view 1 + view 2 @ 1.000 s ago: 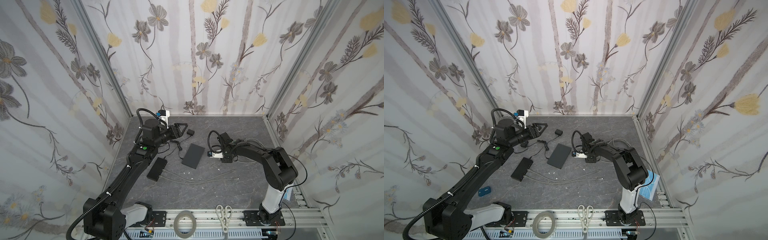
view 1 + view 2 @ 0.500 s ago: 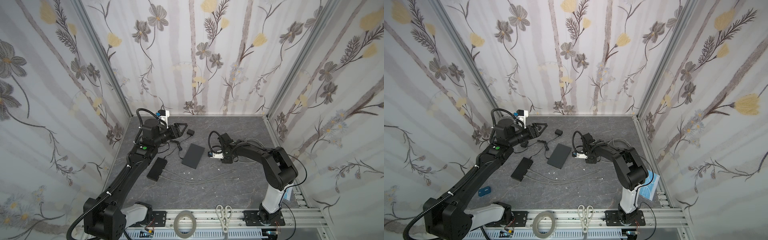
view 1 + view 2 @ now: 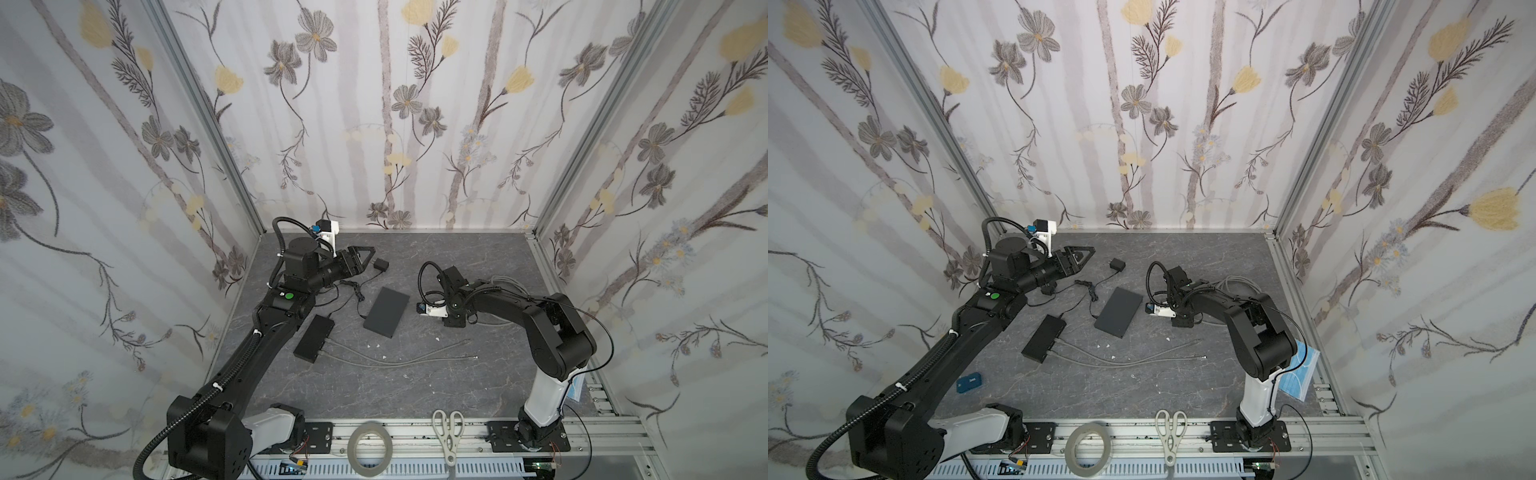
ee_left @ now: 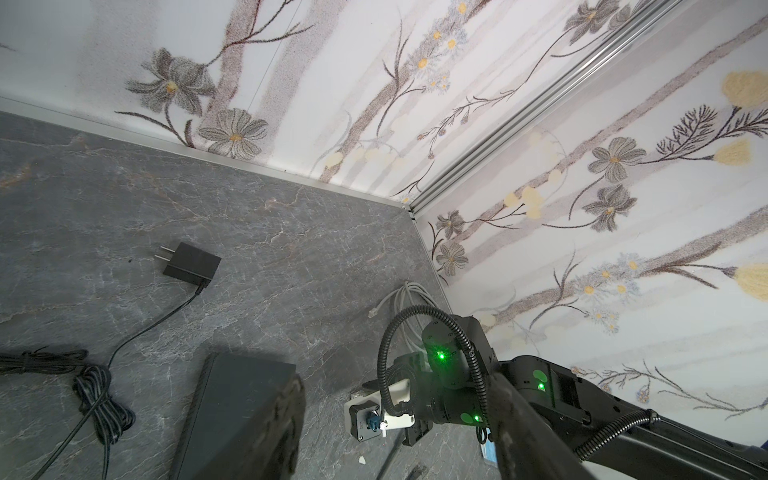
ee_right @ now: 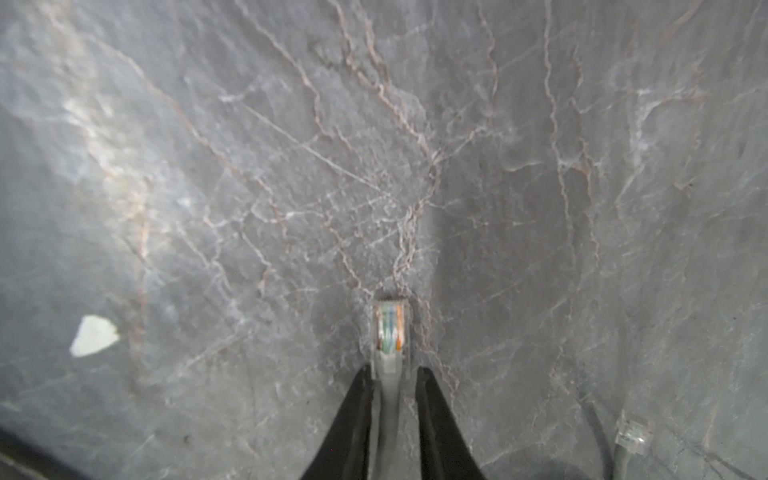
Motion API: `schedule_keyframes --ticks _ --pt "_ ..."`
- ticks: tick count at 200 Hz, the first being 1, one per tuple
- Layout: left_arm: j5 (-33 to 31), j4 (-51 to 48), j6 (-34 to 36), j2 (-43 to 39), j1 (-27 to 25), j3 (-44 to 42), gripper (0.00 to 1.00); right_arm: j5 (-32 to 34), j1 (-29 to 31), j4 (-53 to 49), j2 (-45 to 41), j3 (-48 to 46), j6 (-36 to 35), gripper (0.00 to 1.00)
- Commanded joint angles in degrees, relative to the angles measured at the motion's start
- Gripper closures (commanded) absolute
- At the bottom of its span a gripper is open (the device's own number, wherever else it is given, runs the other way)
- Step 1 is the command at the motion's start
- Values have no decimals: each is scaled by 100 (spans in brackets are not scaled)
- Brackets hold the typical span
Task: Insert the plug into the switch port
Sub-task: 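Lift the grey ethernet plug with the right gripper toward the MERCURY switch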
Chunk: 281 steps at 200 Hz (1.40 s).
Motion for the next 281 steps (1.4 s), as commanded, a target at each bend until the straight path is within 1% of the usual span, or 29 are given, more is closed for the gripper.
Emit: schedule_keyframes --ticks 1,37,54,62,81,107,144,167,192,200,222,238,252,264,281 --pt "36 274 -50 14 12 3 30 -191 -1 190 -42 -4 29 77" --pt "43 266 -59 31 11 9 30 -190 -1 191 -25 5 33 79" --pt "37 261 -59 31 13 8 30 -184 -6 189 -15 22 52 91" --pt "40 260 -59 31 13 7 30 -184 -8 191 -21 38 69 96" --pt "37 258 -59 31 14 12 29 -217 -6 194 -56 79 125 97" --pt "35 252 -59 31 18 17 29 -475 20 221 -252 140 368 97" --pt "-6 153 -33 31 131 47 29 -1225 224 667 -591 -63 1255 99" --pt "-86 73 -35 104 140 47 29 -1460 499 928 -672 -149 2089 100" --pt "-2 51 -173 233 144 88 29 -1321 987 1017 -796 -219 2635 100" --pt "42 40 -190 401 146 122 29 -1274 1131 1107 -875 -245 2900 100" --pt "103 18 -226 474 144 154 29 -1326 1399 1524 -1127 -423 3609 100" --pt "40 -199 -162 465 137 253 29 -1407 1467 1950 -1284 -631 4138 100" --pt "-66 -511 77 410 92 425 29 -1543 1490 2344 -1457 -903 4444 100" --pt "-152 -642 274 340 72 484 29 -1517 1489 2710 -1607 -1170 4837 100" --pt "-328 -725 481 280 72 488 29 -1474 1491 2959 -1761 -1435 5238 100"
